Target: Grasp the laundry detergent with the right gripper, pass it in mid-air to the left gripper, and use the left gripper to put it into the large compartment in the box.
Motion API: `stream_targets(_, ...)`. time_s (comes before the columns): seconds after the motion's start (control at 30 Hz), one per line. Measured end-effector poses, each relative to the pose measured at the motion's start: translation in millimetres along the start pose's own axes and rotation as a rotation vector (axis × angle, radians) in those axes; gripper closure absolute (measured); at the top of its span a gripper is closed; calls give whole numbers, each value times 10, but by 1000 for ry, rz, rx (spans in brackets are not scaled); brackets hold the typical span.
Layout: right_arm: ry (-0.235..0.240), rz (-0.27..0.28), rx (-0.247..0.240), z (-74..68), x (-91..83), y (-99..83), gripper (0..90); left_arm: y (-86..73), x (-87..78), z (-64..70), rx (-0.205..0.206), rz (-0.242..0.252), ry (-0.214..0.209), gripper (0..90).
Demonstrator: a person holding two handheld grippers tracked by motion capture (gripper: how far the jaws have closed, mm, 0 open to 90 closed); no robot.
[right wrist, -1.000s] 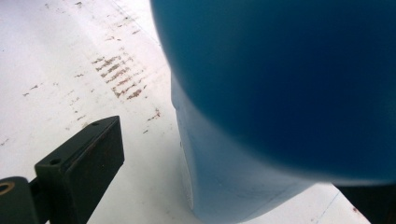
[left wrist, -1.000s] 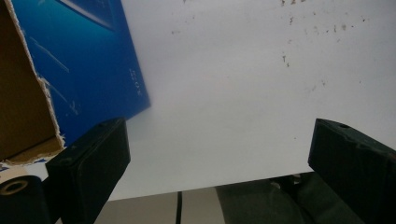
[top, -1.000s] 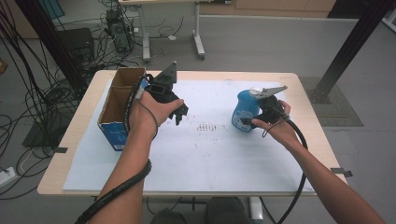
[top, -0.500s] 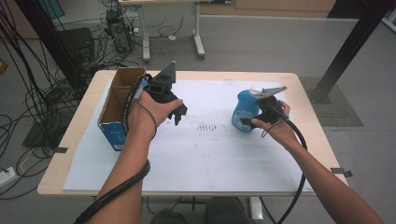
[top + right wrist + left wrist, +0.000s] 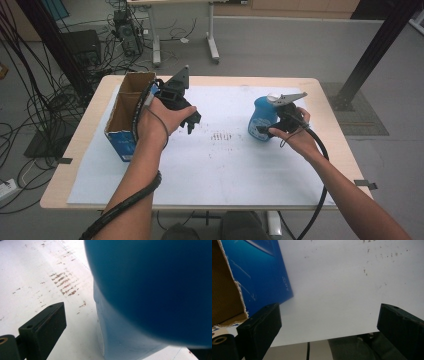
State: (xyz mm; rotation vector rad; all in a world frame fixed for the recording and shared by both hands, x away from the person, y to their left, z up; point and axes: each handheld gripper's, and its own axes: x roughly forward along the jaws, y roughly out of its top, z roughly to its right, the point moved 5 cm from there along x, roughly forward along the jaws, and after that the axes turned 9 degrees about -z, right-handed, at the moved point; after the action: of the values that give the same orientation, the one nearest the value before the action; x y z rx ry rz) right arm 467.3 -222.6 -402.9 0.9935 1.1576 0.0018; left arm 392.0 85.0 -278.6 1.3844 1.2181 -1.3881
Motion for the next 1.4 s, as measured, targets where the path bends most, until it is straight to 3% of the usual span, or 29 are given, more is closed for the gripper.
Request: stream_targets(1.4, 2, 24, -14, -7, -12, 23, 23, -4, 6, 7, -3, 0, -2, 60)
